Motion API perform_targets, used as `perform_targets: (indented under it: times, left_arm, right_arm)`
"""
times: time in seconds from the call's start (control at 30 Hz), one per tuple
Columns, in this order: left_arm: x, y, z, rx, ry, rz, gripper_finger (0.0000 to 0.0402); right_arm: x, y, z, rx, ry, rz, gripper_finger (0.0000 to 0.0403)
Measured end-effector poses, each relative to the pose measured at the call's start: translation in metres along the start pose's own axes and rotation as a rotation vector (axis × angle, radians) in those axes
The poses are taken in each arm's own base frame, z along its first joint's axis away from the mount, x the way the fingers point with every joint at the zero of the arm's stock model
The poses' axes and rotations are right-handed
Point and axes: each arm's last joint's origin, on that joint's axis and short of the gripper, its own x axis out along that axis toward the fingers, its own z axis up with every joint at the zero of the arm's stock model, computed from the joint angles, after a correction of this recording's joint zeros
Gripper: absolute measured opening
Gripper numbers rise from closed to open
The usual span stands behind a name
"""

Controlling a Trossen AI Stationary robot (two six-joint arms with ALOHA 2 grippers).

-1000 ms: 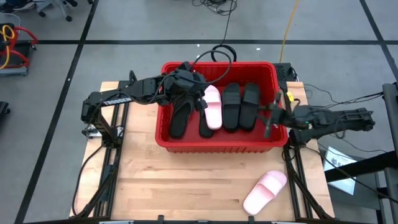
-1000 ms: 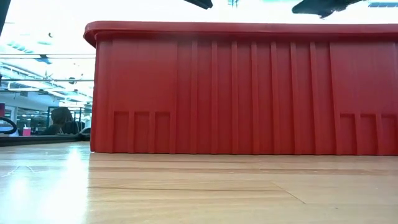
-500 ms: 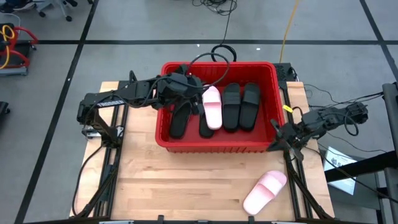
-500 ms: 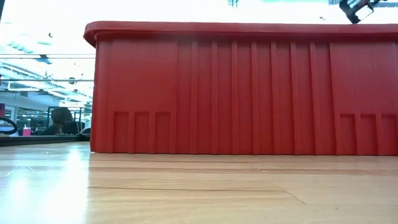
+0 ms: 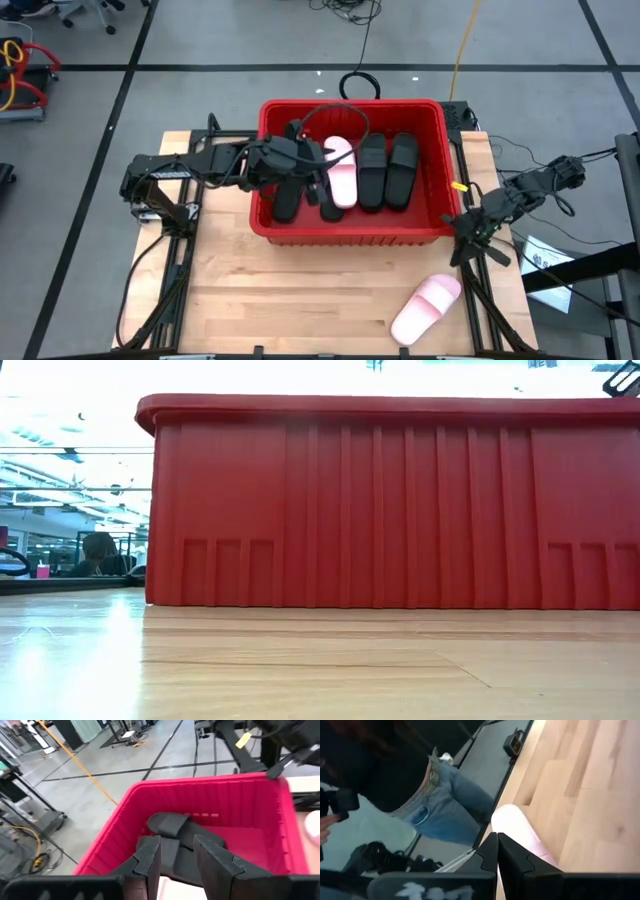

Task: Pick and place slides into bin
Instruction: Put the pink slide into the red bin

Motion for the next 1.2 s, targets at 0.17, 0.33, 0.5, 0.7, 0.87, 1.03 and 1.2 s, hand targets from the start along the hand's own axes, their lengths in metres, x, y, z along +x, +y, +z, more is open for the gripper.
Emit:
perform_targets:
  times: [0.17, 0.33, 0.5, 0.7, 0.87, 1.03, 1.2]
  left_arm:
    - [-0.007, -0.014, 0.002, -0.032, -0.011, -0.04, 0.0122]
    - [-0.014, -0.026, 0.003, 0.011, -0.022, -0.077, 0.0122]
    - [-0.017, -0.033, 0.004, 0.006, -0.027, -0.095, 0.0122]
    - [-0.021, -0.039, 0.004, -0.001, -0.032, -0.115, 0.0122]
    - [-0.025, -0.045, 0.005, 0.003, -0.037, -0.132, 0.0122]
    - [-0.027, -0.049, 0.004, 0.009, -0.037, -0.144, 0.0122]
    - [-0.028, -0.05, 0.002, 0.024, -0.015, -0.148, 0.0122]
  right_arm:
    - [0.003, 0.006, -0.002, -0.036, 0.044, 0.07, 0.0]
    - [0.004, 0.008, -0.003, -0.066, 0.053, 0.086, 0.0]
    - [0.005, 0.006, -0.002, -0.116, -0.002, 0.005, 0.0]
    - [0.005, 0.008, 0.001, -0.085, -0.029, 0.015, 0.0]
    - [0.005, 0.012, 0.004, -0.021, -0.039, 0.079, 0.0]
    - [0.007, 0.022, 0.004, 0.066, 0.013, 0.217, 0.0]
    - [0.013, 0.028, -0.003, 0.164, 0.14, 0.243, 0.0]
